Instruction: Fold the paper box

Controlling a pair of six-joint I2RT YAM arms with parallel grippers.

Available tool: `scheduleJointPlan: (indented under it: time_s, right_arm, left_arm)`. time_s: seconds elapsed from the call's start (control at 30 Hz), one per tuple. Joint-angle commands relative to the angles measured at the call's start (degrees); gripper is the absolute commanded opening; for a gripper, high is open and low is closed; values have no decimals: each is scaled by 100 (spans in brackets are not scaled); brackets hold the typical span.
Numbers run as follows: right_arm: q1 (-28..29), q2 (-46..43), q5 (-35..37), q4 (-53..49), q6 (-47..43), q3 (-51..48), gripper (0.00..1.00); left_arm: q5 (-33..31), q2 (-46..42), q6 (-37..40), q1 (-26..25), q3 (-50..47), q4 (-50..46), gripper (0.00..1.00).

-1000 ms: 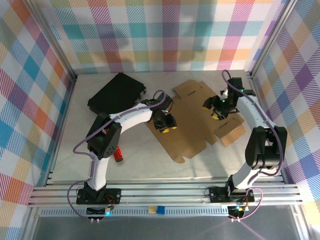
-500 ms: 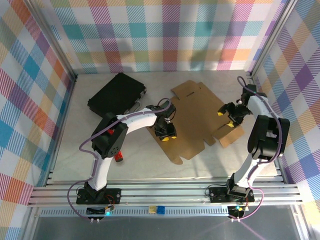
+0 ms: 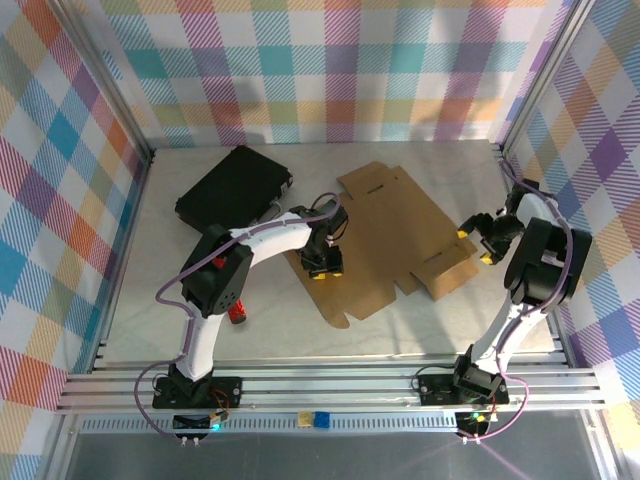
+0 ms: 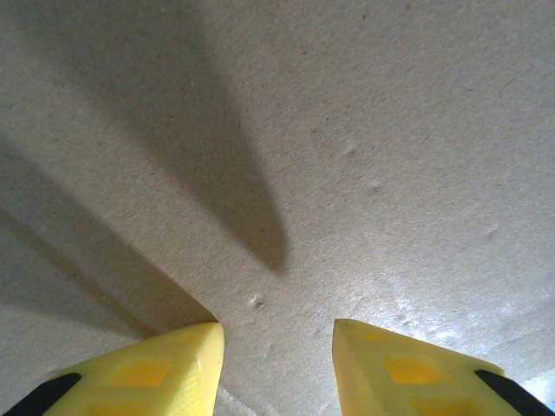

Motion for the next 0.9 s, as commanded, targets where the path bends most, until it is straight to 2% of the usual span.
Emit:
scheduleJointPlan:
  time_s: [0.0, 0.23, 0.43, 0.63, 0.77, 0.87]
  right_arm:
    - [-39, 307, -788, -87, -263, 224, 80]
    - [-40, 579, -1297, -211, -403, 316, 78]
    - [-32, 188, -1908, -229, -312, -91, 70]
    - [-32, -376, -2024, -262, -187, -460, 54]
    - [-9, -644, -2019, -246, -58, -650, 32]
    - [-9, -819, -1850, -270, -52, -774, 27]
  left_arm:
    - [-281, 298, 145, 90, 60, -363, 40]
    - [-299, 370, 199, 90, 98, -402, 40]
    - [-321, 457, 234, 90, 166, -415, 40]
    - [-325, 589, 253, 90, 255, -419, 39]
    - [-330, 642, 277, 91, 325, -428, 39]
    - [-331, 665, 295, 90, 386, -455, 39]
